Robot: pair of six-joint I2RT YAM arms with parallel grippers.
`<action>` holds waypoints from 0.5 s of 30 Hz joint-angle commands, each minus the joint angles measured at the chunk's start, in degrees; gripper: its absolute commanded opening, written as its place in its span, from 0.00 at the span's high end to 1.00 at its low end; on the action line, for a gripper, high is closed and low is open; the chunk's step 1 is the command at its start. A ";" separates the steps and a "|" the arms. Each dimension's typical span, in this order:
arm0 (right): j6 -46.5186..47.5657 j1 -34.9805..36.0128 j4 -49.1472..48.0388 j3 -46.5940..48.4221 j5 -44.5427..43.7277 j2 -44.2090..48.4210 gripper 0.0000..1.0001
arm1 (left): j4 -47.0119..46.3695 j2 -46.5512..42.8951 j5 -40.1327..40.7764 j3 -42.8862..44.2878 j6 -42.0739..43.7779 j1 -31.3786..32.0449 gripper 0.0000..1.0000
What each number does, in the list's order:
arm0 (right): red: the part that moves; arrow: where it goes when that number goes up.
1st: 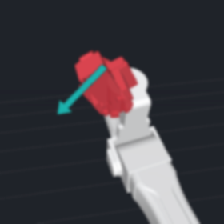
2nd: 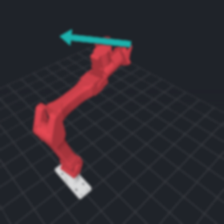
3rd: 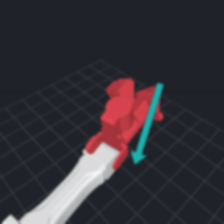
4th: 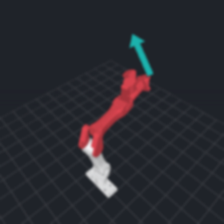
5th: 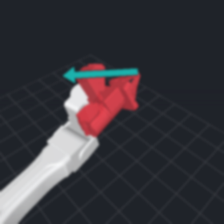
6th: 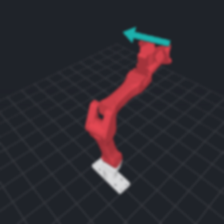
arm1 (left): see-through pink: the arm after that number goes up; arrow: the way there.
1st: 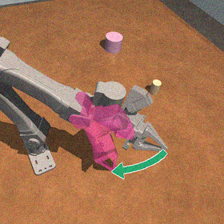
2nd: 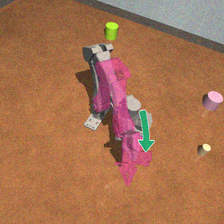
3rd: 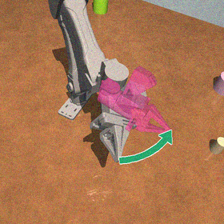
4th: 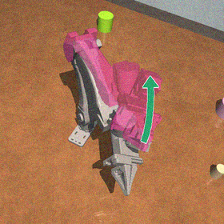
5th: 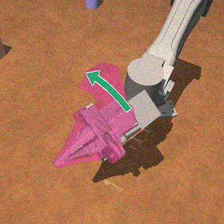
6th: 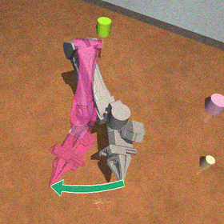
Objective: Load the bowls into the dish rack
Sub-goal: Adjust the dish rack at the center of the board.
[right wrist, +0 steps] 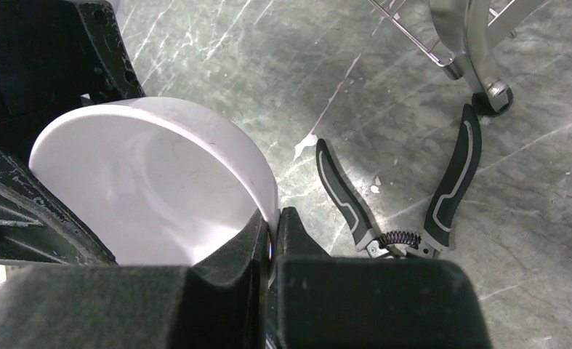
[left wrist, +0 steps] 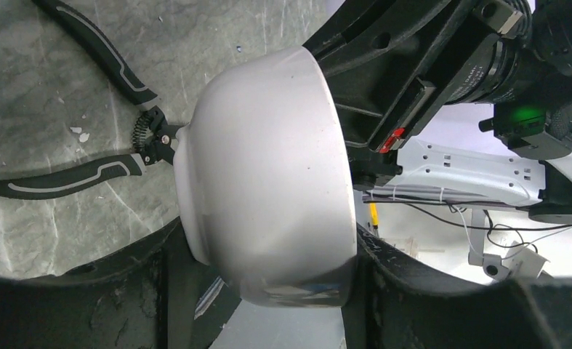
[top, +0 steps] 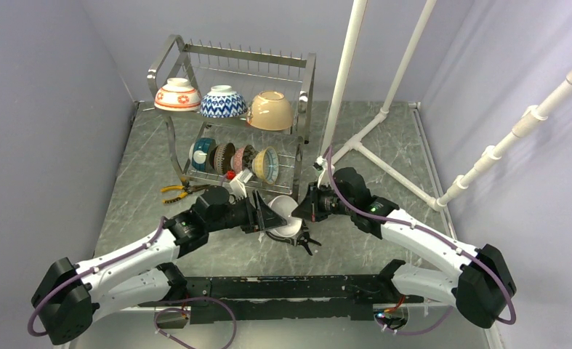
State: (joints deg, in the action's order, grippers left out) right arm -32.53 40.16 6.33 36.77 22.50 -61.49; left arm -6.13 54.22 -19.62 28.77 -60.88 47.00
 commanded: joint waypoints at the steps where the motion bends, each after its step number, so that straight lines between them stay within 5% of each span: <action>1: 0.07 -0.20 -3.30 3.41 0.17 1.93 0.96 | 1.84 -1.37 1.86 3.11 1.28 -0.07 0.85; 3: 0.26 -0.30 -3.41 3.53 0.10 2.14 0.90 | 4.91 -2.12 3.34 4.41 2.63 -0.07 0.96; 9: -0.06 -0.46 -3.23 5.35 0.84 2.69 0.86 | 11.36 -3.50 4.99 8.27 6.26 -0.11 0.97; 15: 0.95 -0.55 0.09 11.99 1.59 4.15 0.97 | 17.23 -1.99 3.26 16.32 11.82 0.00 0.97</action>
State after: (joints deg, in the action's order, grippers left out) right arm -32.47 39.90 7.35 41.32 22.81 -60.14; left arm 6.24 51.92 -16.53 37.89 -54.96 47.09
